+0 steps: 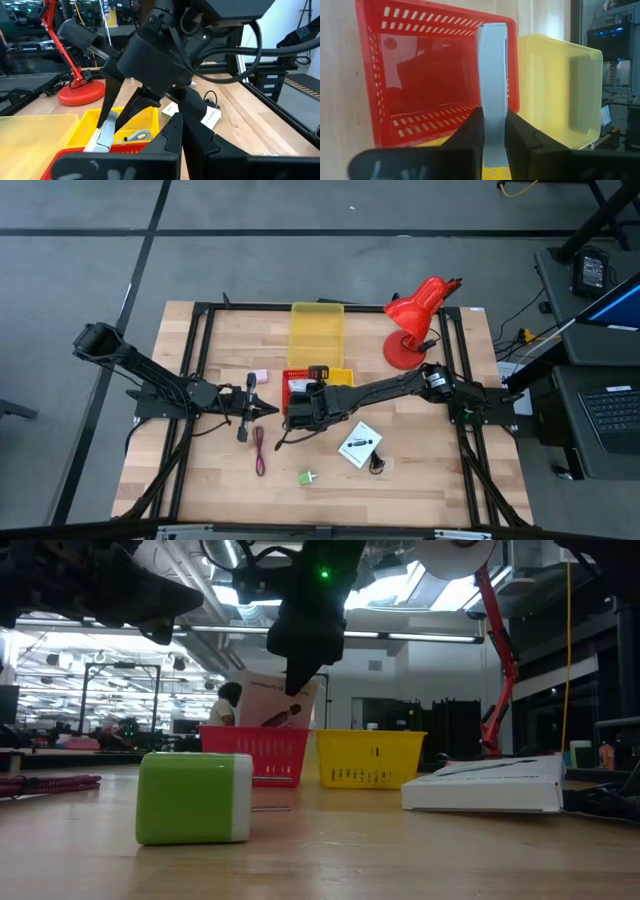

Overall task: Pick and place items into bin
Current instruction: Put the left card reader box into the red bin, then put the pink charger adapter into the transparent yellow bin

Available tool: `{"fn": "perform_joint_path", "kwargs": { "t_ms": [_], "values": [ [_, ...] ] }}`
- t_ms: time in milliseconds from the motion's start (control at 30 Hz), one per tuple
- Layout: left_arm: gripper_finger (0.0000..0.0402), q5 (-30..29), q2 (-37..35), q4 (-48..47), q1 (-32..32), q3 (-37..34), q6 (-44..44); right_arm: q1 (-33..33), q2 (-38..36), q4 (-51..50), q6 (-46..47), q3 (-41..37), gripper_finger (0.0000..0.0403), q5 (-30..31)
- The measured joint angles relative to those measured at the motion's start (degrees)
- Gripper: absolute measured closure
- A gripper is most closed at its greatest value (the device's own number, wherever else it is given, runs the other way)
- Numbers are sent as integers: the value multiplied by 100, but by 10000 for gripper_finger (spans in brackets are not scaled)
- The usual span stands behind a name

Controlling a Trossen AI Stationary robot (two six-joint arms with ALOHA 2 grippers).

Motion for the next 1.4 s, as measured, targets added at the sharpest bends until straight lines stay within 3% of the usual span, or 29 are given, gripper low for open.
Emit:
{"fn": "perform_joint_path", "kwargs": {
  "t_ms": [367,667,933,1400],
  "values": [
    [398,5,0,0,0,0,-84,-9,0,4,-3,0,325,-10],
    [398,5,0,0,0,2,-129,-8,-1,104,-3,0,309,-420],
    [398,5,0,-2,2,0,-140,39,-2,133,3,202,310,-887],
    [398,7,0,0,1,1,-142,81,-44,159,10,328,311,-896]
  ]
}}
